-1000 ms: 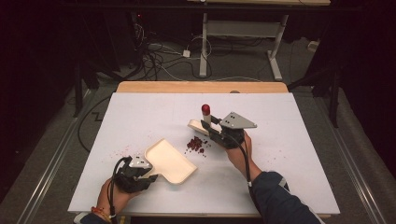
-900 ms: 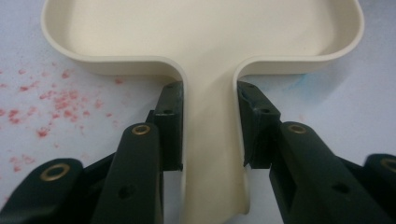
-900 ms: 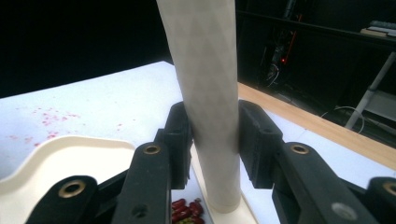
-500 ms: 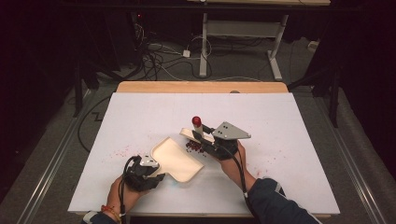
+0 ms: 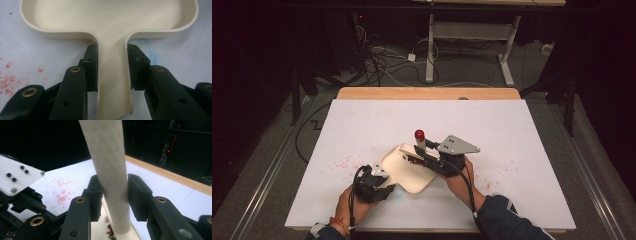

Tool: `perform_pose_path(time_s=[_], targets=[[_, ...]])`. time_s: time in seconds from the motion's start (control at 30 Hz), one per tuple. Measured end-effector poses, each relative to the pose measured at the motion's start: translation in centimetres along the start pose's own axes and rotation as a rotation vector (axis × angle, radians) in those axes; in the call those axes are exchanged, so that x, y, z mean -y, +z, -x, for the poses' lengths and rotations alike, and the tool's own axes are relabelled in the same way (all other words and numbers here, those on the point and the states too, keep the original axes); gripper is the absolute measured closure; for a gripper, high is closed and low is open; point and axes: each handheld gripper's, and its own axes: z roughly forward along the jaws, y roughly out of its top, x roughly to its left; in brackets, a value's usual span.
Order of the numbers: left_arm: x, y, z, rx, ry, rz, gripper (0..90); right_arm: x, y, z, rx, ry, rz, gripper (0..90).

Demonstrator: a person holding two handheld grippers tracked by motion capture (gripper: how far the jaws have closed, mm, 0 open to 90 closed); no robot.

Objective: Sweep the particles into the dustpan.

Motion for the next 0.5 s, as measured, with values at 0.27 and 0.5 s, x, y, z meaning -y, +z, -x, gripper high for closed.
perform_pose_path(time_s=[0.27, 0.5], targets=[[-0.2, 0.0, -0.1, 0.002, 0.003, -0.004, 63.3, -0.3, -0.3, -1.4, -0.032, 0.005, -0.011, 66.3], [-0.2, 0.0, -0.3, 0.006, 0.008, -0.003, 63.3, -0.5, -0.4, -2.1, -0.066, 0.007, -0.013, 66.6]])
